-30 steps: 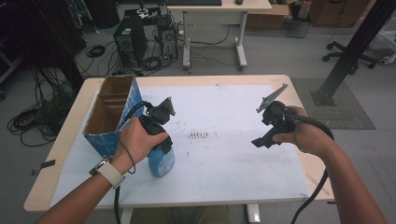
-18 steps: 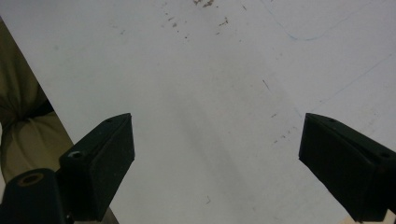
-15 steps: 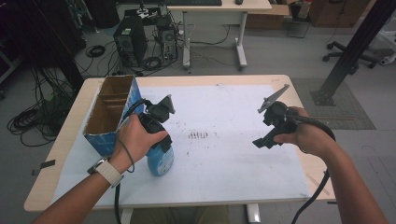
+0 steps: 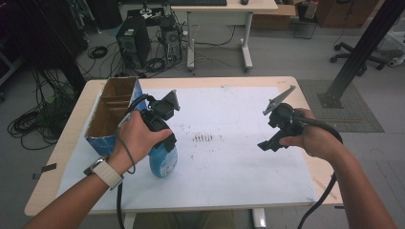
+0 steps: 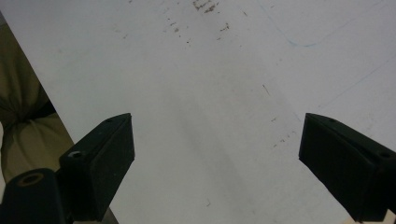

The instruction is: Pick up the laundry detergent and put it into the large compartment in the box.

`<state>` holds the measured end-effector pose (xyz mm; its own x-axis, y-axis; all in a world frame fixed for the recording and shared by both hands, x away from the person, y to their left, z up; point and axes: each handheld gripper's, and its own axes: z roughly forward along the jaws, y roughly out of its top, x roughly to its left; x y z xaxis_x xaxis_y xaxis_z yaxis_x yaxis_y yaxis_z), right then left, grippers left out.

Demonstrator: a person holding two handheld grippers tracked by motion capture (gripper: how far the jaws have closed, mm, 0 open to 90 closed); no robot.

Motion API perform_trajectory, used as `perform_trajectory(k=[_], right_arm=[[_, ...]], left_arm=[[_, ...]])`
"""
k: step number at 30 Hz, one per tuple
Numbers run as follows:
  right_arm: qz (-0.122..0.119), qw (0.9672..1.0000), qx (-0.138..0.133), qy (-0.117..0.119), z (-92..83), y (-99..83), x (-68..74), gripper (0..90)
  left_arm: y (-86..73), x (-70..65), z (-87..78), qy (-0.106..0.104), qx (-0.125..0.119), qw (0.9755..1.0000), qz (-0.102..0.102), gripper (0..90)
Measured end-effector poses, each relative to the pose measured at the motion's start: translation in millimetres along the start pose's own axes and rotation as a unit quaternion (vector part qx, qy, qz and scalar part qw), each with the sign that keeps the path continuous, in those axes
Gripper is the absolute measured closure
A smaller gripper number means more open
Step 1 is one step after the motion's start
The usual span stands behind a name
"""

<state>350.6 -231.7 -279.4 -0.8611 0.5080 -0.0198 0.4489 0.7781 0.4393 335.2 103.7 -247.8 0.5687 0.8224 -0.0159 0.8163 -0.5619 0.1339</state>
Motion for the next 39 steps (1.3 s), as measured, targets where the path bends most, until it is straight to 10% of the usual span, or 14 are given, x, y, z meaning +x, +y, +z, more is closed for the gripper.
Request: perform_trajectory(k=[39], right_arm=[[-0.005,1.0000,-0.003,0.001,3.2,4.4,0.1,10.7]], left_arm=[[16.2,9.1,-71.9,0.005,-0.016,0.9991,-0.038,37.2]])
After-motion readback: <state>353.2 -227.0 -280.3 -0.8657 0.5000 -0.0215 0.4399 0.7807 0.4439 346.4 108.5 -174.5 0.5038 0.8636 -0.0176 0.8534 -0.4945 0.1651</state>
